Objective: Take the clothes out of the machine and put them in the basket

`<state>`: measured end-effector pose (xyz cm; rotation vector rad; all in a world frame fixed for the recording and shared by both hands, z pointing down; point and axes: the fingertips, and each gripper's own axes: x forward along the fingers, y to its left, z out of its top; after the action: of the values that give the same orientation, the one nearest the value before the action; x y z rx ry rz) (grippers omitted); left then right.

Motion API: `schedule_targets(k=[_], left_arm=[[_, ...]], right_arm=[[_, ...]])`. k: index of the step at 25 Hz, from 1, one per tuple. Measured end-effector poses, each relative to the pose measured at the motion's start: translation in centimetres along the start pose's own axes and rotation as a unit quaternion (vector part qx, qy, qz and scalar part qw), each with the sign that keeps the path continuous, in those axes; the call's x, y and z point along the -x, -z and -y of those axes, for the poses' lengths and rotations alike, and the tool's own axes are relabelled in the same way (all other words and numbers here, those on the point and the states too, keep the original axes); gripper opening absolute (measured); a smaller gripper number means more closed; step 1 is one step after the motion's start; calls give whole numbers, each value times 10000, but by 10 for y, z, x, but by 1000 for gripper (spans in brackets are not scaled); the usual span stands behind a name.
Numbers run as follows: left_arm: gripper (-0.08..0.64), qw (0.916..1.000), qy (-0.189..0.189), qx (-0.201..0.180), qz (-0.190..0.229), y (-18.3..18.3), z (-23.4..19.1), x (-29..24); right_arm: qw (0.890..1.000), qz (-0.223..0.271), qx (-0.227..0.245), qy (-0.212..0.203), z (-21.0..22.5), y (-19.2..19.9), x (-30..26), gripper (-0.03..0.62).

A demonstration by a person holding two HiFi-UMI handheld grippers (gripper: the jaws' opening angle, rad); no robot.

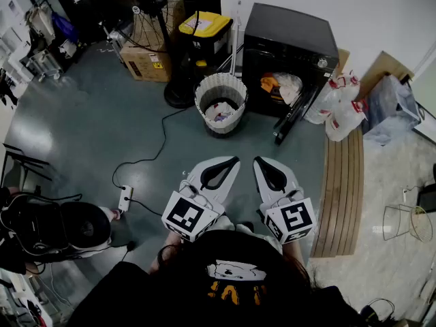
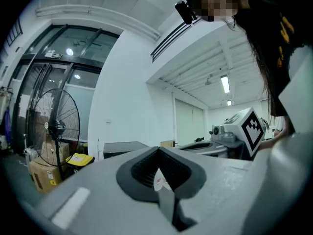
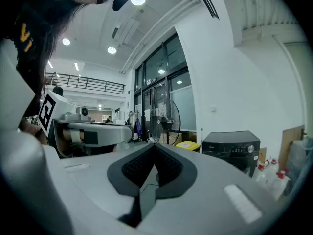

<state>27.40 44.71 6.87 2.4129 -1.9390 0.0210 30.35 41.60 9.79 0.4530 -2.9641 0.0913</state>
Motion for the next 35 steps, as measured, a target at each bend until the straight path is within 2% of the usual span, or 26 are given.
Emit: schedule_targets(k=[11, 16, 19, 28, 35], left_arm=[[0, 10000, 50, -30, -79, 7, -44, 19], [0, 9999, 72, -46, -74, 12, -61, 32], [0, 9998, 127, 55, -124, 16, -64, 33], [0, 9997, 241, -66, 37, 14, -97, 4], [0, 9995, 174, -214, -153, 32, -148, -43]], right_arm=[[9995, 190, -137, 200, -16, -5, -36, 20], [9989, 119, 90, 455, -23, -5, -43, 21], [9984, 120, 69, 544, -21, -6, -45, 21], [9981, 20, -94, 610, 9, -4, -85, 21], [9975, 81, -415, 562, 58, 7, -152, 21]])
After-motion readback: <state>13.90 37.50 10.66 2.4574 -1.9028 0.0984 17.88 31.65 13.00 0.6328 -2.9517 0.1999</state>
